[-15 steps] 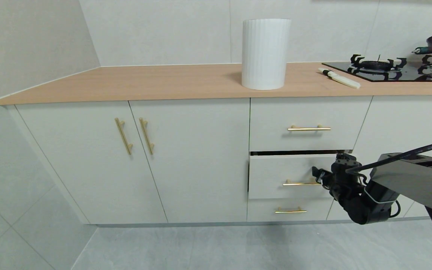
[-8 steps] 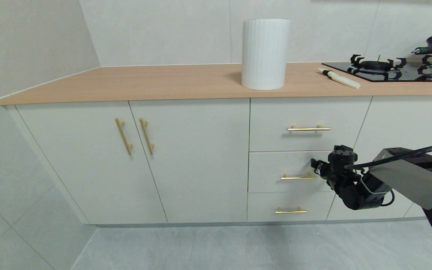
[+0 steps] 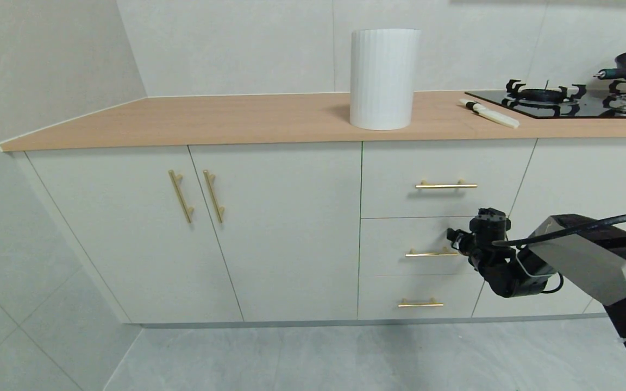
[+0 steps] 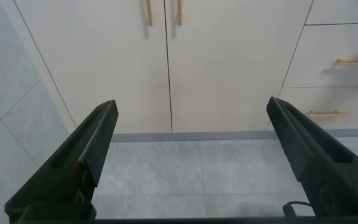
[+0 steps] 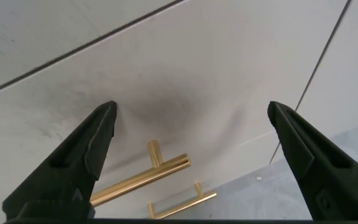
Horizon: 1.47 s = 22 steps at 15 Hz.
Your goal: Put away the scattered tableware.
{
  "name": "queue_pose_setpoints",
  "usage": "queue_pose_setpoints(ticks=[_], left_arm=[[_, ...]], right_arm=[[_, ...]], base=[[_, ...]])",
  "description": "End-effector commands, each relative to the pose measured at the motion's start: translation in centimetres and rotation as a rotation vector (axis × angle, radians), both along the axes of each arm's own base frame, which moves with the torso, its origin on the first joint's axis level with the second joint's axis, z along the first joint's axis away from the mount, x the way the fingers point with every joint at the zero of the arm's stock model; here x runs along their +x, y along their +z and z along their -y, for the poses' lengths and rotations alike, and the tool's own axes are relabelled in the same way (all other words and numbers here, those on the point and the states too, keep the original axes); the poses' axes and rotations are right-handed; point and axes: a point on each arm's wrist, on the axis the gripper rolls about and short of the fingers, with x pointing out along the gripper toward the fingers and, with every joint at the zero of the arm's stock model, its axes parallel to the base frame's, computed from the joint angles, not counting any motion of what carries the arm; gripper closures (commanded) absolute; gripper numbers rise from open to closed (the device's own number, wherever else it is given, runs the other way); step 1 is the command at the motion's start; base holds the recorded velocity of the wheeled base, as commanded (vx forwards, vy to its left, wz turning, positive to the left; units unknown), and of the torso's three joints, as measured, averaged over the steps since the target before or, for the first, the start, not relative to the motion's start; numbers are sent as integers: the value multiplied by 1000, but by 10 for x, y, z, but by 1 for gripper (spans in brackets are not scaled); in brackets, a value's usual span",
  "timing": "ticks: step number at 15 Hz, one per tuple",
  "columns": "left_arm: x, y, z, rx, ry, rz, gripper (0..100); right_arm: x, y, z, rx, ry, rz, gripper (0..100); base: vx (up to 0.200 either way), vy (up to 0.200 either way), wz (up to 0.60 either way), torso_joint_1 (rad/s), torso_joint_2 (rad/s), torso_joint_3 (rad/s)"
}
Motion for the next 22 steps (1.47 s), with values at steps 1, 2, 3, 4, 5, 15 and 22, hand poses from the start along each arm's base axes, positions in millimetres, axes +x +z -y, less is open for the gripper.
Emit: queue_pose_setpoints(ticks=[1,2,3,4,5,15,22], left_arm=[[0,0,0,0,0,0,0],[0,0,0,0,0,0,0],[0,0,0,0,0,0,0],[0,0,0,0,0,0,0],[0,0,0,0,0,0,0],[0,0,0,0,0,0,0],[0,0,0,0,0,0,0]], right_arm=[[-18,14,0,-3,2,-24,0],[-34,24,0,1,10,-43,0],[-54,34,-3,-1,27,-55,0],[-61,37,-3,-1,30,-57,0],[-84,50,-3,-3,39,-53,0],[-354,187,33,-254,10,305,0],[-501,183,53,-431,-58,338,0]], base=[[0,0,0,0,0,0],[0,0,0,0,0,0],[0,0,0,0,0,0],[0,0,0,0,0,0],[0,0,0,0,0,0],[0,0,0,0,0,0],[0,0,0,0,0,0]])
